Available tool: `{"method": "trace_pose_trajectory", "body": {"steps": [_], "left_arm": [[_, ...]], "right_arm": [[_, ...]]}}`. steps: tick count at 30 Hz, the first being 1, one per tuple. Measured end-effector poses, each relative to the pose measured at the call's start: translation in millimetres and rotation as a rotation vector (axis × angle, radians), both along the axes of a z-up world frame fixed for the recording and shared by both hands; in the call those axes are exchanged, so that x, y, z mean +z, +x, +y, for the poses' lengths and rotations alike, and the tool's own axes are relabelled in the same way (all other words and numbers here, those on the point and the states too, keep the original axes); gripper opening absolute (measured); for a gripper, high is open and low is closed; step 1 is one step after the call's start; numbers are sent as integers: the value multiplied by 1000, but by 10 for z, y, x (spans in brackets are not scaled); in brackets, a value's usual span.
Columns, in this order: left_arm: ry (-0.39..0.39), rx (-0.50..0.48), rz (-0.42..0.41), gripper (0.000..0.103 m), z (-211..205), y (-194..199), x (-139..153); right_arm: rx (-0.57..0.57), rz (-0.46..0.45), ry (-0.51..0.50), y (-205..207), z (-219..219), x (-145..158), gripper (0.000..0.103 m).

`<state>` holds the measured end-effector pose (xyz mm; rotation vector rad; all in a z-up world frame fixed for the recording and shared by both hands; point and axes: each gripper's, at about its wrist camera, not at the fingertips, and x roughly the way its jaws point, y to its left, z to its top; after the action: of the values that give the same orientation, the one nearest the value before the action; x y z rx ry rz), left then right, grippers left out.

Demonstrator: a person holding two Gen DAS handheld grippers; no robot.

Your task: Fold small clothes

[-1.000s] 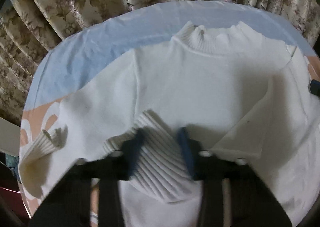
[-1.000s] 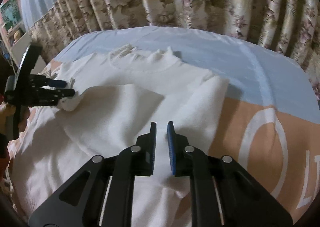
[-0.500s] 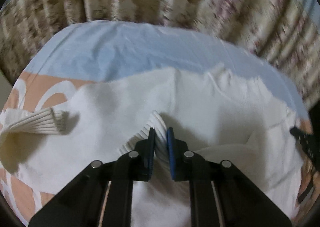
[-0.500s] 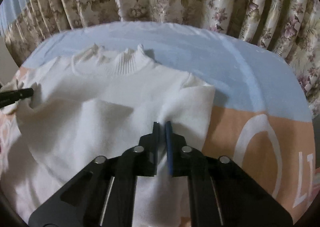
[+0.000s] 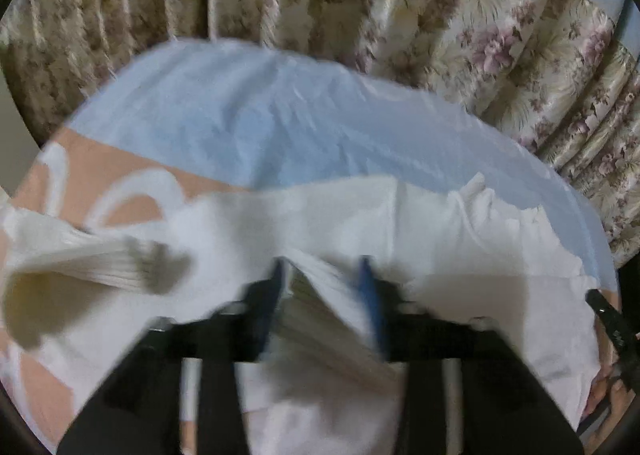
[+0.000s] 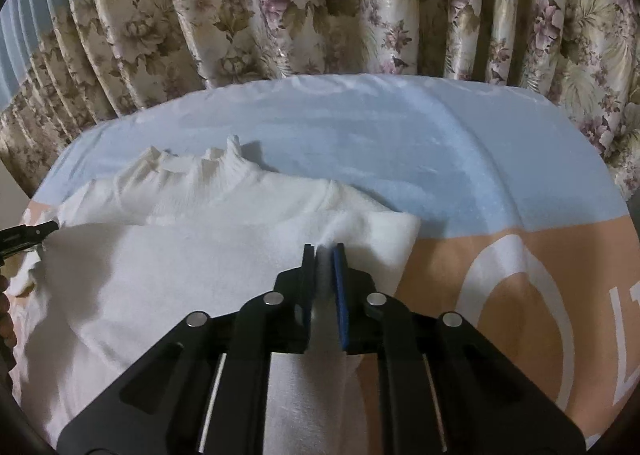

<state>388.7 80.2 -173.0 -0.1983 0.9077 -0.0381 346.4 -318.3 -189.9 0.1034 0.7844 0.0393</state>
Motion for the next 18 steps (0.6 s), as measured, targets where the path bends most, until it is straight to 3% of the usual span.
{"method": "trace_pose_trajectory", "body": {"steps": [2, 5, 9, 10, 11, 13, 14, 15, 17, 18], "left_arm": [[40, 16, -44, 69, 72, -90, 128], [69, -38, -12, 70, 30, -140, 128], [108, -86, 78, 70, -107, -106, -120], [110, -81, 97, 66, -116, -83, -179], [95, -85, 116, 55, -118, -59, -242], [63, -80, 113, 48, -93, -63, -279], [58, -83, 106, 28, -89, -77, -263], [49, -87, 103, 17, -86, -77, -236], [17, -84, 105, 10, -53, -84, -199], [8, -77, 97, 10, -27, -102, -169]], "right_arm": [[6, -22, 1, -87, -25, 105, 30], [27, -23, 4, -184, -15, 192, 32], [57, 31, -17, -276, 72, 136, 38], [62, 44, -25, -294, 99, 108, 39], [68, 60, -32, -313, 126, 70, 39], [72, 102, -39, -321, 154, -24, 41], [76, 120, -52, -320, 178, -77, 41], [77, 126, -69, -329, 203, -113, 41], [78, 118, -104, -342, 249, -148, 33], [74, 103, -107, -356, 236, -138, 22]]}}
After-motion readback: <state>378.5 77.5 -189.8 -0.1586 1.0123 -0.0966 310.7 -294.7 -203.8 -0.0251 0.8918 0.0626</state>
